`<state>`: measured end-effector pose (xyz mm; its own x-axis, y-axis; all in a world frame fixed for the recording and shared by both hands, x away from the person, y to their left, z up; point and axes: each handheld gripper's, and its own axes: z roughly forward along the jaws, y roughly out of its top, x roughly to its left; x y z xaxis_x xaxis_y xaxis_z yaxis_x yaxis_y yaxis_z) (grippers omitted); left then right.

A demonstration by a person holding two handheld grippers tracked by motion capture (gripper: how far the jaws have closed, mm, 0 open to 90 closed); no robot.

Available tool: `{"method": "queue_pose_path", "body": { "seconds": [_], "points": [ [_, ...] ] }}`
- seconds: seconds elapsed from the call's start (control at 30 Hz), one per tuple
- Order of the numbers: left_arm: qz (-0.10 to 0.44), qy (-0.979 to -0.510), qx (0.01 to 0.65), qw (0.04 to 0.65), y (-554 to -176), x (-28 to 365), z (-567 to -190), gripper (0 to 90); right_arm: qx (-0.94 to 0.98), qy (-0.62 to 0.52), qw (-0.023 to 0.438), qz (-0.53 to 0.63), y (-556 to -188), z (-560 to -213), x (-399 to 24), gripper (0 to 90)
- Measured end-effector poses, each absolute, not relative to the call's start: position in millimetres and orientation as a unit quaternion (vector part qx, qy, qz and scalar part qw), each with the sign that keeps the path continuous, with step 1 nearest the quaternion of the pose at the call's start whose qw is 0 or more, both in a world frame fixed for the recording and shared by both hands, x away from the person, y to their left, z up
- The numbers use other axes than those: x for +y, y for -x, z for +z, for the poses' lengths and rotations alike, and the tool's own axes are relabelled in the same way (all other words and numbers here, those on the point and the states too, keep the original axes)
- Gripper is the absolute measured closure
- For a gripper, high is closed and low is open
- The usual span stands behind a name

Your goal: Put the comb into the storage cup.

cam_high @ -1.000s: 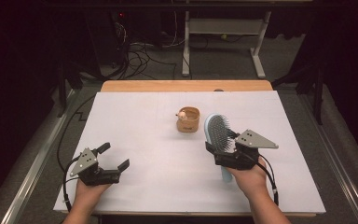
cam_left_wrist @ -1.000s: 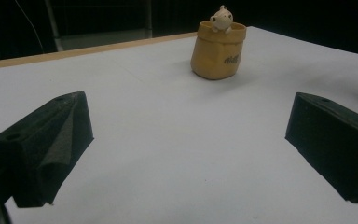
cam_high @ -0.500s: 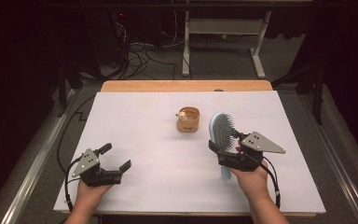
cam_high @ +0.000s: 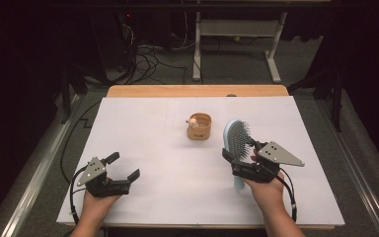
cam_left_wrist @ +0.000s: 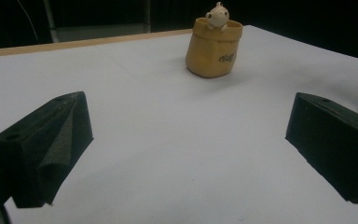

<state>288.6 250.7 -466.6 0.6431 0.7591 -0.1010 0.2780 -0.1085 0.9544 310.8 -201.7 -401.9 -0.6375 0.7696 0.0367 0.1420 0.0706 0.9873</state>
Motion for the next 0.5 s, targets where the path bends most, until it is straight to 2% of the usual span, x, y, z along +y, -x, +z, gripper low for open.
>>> {"method": "queue_pose_path", "body": {
  "seconds": [0.5],
  "points": [
    [0.218, -0.716, 0.361, 0.556, -290.2, 236.8, -455.5, 1.3, 0.674, -0.318, 0.282, 0.604, -306.6, -403.2, -196.3, 20.4]
  ]
}}
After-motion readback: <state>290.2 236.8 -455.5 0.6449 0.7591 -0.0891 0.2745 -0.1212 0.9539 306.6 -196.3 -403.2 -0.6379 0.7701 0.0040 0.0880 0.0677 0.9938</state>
